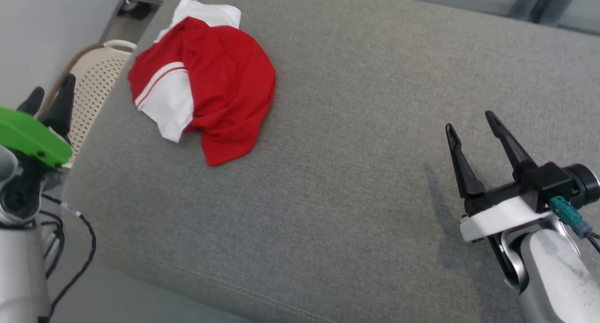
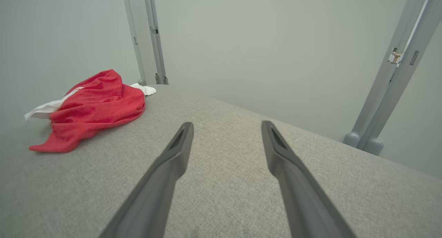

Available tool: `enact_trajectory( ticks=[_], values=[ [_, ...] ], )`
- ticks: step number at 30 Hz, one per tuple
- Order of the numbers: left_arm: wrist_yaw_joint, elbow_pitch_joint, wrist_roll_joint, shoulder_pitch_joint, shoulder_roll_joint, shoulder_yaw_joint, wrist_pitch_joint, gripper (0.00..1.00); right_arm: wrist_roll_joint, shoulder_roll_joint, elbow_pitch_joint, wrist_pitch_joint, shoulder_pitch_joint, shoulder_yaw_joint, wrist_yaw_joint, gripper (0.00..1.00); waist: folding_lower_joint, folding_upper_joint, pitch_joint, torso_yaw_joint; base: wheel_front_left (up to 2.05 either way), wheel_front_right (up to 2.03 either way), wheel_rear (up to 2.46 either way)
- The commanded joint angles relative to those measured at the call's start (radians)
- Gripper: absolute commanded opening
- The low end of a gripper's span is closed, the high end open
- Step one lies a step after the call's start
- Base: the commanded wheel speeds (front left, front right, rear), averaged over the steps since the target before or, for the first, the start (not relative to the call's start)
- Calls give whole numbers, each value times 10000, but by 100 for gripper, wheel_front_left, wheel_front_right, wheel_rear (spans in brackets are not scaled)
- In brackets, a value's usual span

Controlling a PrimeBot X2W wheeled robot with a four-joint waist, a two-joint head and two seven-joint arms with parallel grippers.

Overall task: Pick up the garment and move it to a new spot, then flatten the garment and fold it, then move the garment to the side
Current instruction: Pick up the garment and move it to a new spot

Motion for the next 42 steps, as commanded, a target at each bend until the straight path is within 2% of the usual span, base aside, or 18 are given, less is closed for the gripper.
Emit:
enact_trajectory(
  ticks=[1,9,19,20,21,22,23,27,32,36,42],
  values=[
    [76,349,-124,-551,54,-29,224,100,-47,-75,-20,-27,-263,-23,-13,100,0,0,2424,-1691,0,0,0],
    [423,2875,-579,-2821,126,77,868,100,77,33,-33,-27,-792,-32,-13,100,0,0,3701,-2831,0,0,0],
    [465,5240,-183,-3247,-2,-406,723,100,275,60,-153,-1,-723,-248,-15,100,0,0,3819,-3260,0,0,0],
    [450,5456,-124,-3179,-90,-485,686,91,277,29,-170,-1,-722,-259,-15,100,0,0,3792,-3260,0,0,0],
    [480,5658,-31,-3154,-113,-548,584,37,272,2,-194,-1,-707,-277,-16,100,0,0,3756,-3249,0,0,0],
    [543,5842,17,-3134,-129,-583,459,12,259,-21,-203,0,-669,-302,-16,100,0,0,3706,-3227,0,0,0],
    [491,6051,45,-3093,-163,-666,459,0,258,-35,-194,2,-615,-324,-16,100,0,0,3643,-3199,0,0,0],
    [240,6610,35,-3011,-329,-850,510,0,262,-81,-122,8,-353,-388,-16,100,0,0,3322,-3015,0,0,0],
    [-435,6239,-189,-3088,-461,-1112,363,0,352,23,-55,6,-226,-296,-15,100,0,0,2768,-2810,0,0,0],
    [-586,5063,-519,-2906,-469,-1645,471,0,410,158,6,-4,-116,-282,-12,100,0,0,2216,-2687,0,0,0],
    [-573,1553,-1260,-1671,-140,-3750,1134,0,553,456,86,-14,-19,-213,-12,100,0,0,1483,-2889,0,0,0]
  ],
)
